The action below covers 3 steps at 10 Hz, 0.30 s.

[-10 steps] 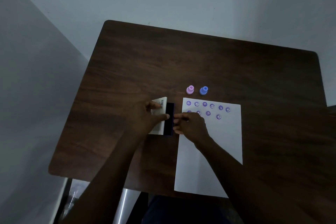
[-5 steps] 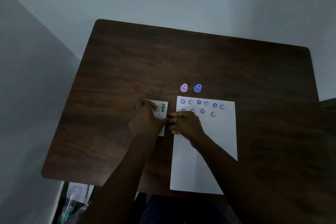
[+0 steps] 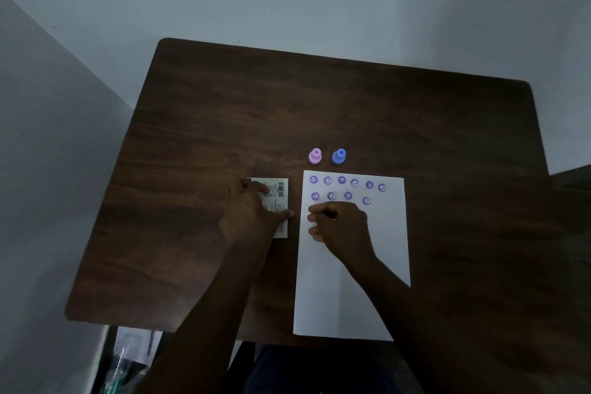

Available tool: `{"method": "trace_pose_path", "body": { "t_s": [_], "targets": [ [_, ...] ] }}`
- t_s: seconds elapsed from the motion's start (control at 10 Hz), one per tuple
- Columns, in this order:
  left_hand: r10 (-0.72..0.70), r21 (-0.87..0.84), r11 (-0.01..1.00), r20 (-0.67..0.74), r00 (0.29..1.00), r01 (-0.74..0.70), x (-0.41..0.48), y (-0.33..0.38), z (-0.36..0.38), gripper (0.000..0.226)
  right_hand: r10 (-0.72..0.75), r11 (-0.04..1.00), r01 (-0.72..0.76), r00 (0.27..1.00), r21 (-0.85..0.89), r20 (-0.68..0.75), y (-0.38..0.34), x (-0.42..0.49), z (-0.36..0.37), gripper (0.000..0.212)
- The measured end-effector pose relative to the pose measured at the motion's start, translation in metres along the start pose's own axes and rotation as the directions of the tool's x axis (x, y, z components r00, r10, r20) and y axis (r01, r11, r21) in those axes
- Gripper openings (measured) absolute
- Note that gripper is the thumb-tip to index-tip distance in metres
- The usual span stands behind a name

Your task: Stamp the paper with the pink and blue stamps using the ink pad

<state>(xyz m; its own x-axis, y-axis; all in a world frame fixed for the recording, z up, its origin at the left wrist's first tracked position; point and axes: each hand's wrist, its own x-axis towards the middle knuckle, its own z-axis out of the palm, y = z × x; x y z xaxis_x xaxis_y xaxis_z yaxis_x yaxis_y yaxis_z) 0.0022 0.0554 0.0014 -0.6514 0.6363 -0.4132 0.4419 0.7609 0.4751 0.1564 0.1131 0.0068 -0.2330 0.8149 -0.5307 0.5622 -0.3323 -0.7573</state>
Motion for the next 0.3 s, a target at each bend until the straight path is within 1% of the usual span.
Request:
{"method": "trace_pose_path", "body": {
  "t_s": [0.1,0.2,0.3],
  "targets": [
    [0.037,0.008,0.999,-0.024,0.999,-0.036,-0.001,-0.002,0.002,0.075,-0.079,0.995,0.082,0.996,-0.064,0.045,0.002,-0.004,-0.009,0.016],
    [0.047,-0.004,0.999,-0.029,0.998,-0.047,-0.004,-0.001,0.0,0.071,-0.203,0.959,0.215,0.976,-0.187,0.081,0.005,-0.008,-0.023,0.017],
    [0.121,-0.007,0.993,-0.024,0.992,-0.121,-0.007,0.001,0.0,0.069,-0.216,0.952,0.213,0.976,-0.221,0.012,0.003,-0.011,-0.041,0.022]
  ]
}}
